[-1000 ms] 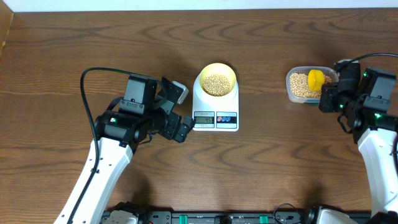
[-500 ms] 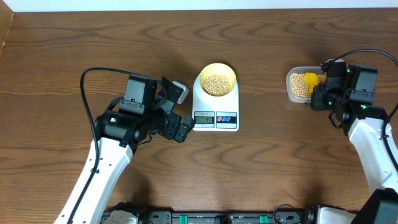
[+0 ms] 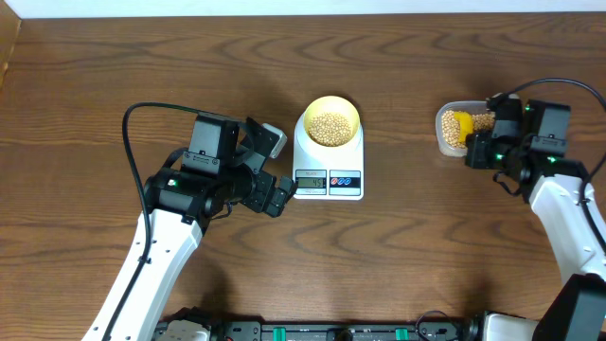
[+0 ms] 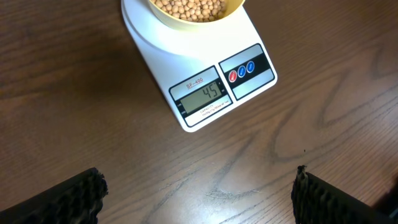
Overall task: Scoop item into bowl and weigh 50g on scale
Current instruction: 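Dip the yellow scoop into the soybean tub with the right gripper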
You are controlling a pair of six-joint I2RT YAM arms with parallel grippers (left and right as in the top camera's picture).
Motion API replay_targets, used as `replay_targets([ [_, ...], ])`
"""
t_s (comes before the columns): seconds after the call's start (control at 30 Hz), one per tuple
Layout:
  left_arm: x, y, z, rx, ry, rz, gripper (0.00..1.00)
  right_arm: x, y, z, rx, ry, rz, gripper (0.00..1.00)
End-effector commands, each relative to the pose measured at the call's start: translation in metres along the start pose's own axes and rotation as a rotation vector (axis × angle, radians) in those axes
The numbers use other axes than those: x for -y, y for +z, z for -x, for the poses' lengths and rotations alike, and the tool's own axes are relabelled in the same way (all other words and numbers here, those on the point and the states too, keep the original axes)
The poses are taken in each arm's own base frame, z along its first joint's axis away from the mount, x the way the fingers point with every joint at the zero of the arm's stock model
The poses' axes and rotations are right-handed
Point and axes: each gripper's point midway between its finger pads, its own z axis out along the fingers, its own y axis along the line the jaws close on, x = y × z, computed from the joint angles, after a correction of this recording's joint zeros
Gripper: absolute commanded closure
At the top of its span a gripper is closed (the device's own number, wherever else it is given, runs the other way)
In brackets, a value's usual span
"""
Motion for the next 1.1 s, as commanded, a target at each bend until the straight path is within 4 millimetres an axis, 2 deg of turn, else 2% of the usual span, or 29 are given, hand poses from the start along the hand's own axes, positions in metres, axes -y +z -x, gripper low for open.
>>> replay_targets([
  [0.0,0.003,0.001,0.000,-0.003,-0.010,-0.016,0.02,0.002,-0.002,-0.001,-0.004,0.192,0.076,0.99],
  [0.1,0.003,0.001,0.000,-0.003,-0.010,-0.016,0.02,0.001,-0.008,0.001,0.006,0.269,0.150,0.99],
  [0.3,0.003,0.001,0.000,-0.003,-0.010,-0.016,0.02,0.018,-0.016,0.004,0.027,0.388,0.162,0.99],
  [0.43,0.003,0.001,0.000,-0.003,-0.010,-0.016,0.02,0.033,-0.021,0.007,0.055,0.413,0.141,0.99],
  [0.57,0.003,0.001,0.000,-0.003,-0.010,-0.016,0.02,0.038,-0.023,0.015,0.090,0.399,0.137,0.99],
  [0.7,0.003,0.001,0.000,-0.003,-0.010,-0.016,0.02,0.038,-0.027,0.035,0.171,0.349,0.147,0.99],
  [0.9,0.003,0.001,0.000,-0.003,-0.010,-0.016,0.02,0.019,-0.030,0.033,0.149,0.354,0.258,0.99],
  [1.07,0.003,0.001,0.000,-0.003,-0.010,-0.016,0.02,0.021,-0.034,0.032,0.130,0.510,0.291,0.99],
])
